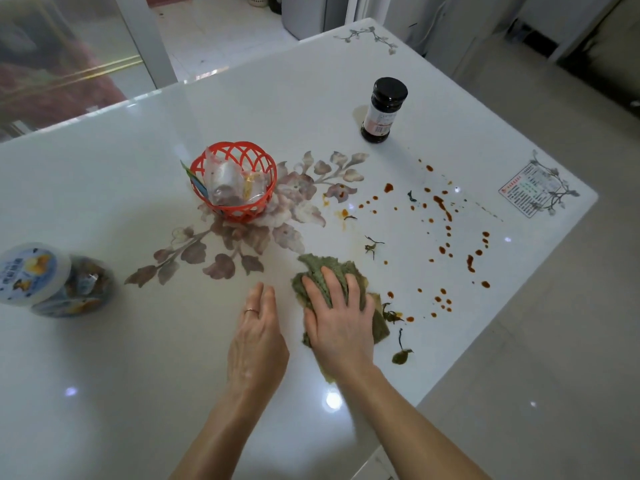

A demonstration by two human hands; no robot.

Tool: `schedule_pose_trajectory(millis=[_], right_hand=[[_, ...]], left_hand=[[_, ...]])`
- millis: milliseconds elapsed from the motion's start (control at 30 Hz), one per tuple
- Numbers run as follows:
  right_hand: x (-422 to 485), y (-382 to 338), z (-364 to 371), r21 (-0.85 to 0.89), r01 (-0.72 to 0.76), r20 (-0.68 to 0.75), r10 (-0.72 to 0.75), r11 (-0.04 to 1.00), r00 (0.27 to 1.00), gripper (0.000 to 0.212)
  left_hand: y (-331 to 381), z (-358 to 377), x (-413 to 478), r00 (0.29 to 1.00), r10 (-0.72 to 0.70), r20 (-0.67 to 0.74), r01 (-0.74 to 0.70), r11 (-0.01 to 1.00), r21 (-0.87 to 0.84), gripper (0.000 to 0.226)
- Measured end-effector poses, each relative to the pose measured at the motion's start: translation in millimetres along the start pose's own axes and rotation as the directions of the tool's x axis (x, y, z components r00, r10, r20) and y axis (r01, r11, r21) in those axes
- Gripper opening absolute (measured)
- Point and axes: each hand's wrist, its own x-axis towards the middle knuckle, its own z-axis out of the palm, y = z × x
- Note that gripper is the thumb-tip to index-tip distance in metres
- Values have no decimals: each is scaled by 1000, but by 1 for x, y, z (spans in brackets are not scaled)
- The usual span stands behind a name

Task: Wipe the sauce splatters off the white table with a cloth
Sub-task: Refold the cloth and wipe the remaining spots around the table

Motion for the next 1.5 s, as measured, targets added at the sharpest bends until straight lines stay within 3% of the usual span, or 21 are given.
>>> schedule_pose_trajectory(millis=[133, 267, 400, 500, 633, 733, 867, 1000, 1133, 1233, 1333, 1433, 1500], right_hand=[[40, 11, 1, 6, -70, 17, 70, 998, 997, 45], [4, -10, -2, 17, -151, 16, 151, 988, 988, 46], [-58, -12, -9, 41, 20, 7, -21, 999, 1000, 46], [-34, 17, -9, 36, 88, 30, -89, 995, 996, 45], [10, 38, -9, 25, -27, 65, 26, 999, 998, 47], [-8, 25, -11, 36, -115, 33, 114, 993, 993, 47], [-72, 17, -18, 67, 65, 48, -68, 996, 997, 45], [-53, 62, -22, 96, 246, 78, -254, 964, 964, 43], [-18, 79, -20, 79, 93, 76, -99, 993, 992, 45], [-41, 57, -17, 79, 19, 24, -21, 997, 999, 45], [-84, 54, -19, 113, 201, 0, -202, 973, 979, 44], [-85, 90, -18, 120, 449, 0, -453, 885, 892, 43], [-69, 116, -18, 103, 481, 21, -485, 871, 874, 43]], left_hand=[[-6, -1, 0, 999, -4, 32, 3, 1000, 29, 70], [-8, 0, -3, 999, 8, 48, -10, 999, 39, 73], [-11, 0, -2, 999, 17, 51, -19, 999, 39, 73], [-11, -1, 0, 998, 30, 61, -33, 998, 47, 73], [-11, -3, -1, 998, 38, 56, -41, 998, 48, 71], [-9, -3, -2, 998, 19, 64, -22, 999, 43, 69], [-2, -2, -8, 998, 4, 65, -6, 1000, 31, 68], [5, 2, -21, 999, -1, 43, 1, 1000, 20, 69], [11, 11, -33, 1000, 1, -8, -1, 1000, 3, 68], [23, 22, -45, 1000, -26, -6, 26, 1000, -3, 67], [34, 28, -54, 999, -46, -6, 46, 999, 3, 67], [39, 29, -57, 998, -59, -30, 59, 998, 15, 67], [39, 29, -60, 995, -82, -52, 84, 996, 23, 68]])
